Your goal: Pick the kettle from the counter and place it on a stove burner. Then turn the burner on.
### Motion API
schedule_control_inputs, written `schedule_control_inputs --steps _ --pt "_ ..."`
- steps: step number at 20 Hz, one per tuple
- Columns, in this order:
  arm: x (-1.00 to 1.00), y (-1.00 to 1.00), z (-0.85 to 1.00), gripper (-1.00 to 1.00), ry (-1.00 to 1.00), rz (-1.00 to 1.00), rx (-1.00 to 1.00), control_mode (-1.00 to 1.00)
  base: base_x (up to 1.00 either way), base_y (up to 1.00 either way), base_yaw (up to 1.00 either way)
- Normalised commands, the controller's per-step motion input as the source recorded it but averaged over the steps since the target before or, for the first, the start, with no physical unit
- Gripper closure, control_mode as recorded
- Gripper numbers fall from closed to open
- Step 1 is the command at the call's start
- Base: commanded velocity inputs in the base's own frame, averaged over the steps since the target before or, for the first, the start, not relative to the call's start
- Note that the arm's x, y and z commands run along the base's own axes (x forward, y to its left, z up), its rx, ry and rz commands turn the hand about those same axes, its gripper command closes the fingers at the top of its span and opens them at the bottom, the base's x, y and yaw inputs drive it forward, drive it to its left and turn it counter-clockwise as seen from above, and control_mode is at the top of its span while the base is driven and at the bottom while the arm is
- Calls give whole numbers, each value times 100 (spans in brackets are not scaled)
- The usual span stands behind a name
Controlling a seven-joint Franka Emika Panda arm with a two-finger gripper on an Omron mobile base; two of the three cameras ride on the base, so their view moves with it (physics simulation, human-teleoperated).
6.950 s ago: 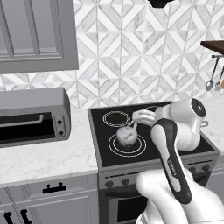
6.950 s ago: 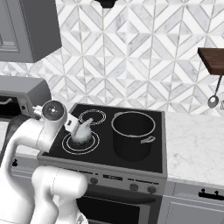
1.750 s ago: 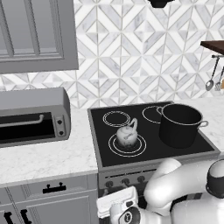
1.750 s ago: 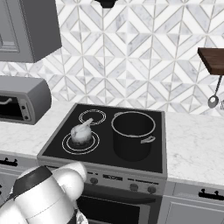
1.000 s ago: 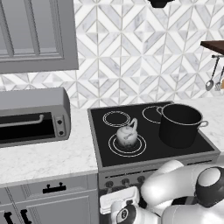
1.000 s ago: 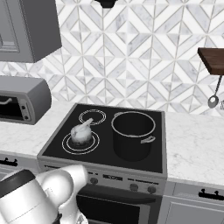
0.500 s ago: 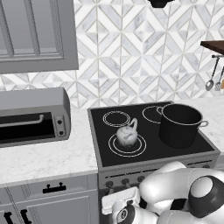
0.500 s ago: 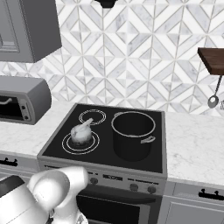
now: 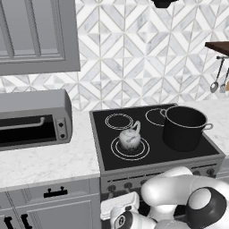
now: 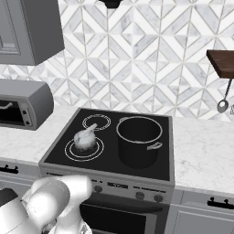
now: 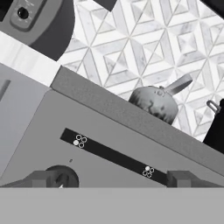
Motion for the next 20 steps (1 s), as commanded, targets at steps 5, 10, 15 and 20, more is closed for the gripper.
schedule_control_inputs --steps 5,10,15,20 --pt "21 0 -2 -100 0 0 0 -100 0 0 0" --pt "31 0 -1 -100 0 0 0 -100 0 0 0" --pt "8 1 -17 -100 0 0 0 -100 0 0 0" --pt "0 1 -30 -100 3 0 0 -100 0 0 0"
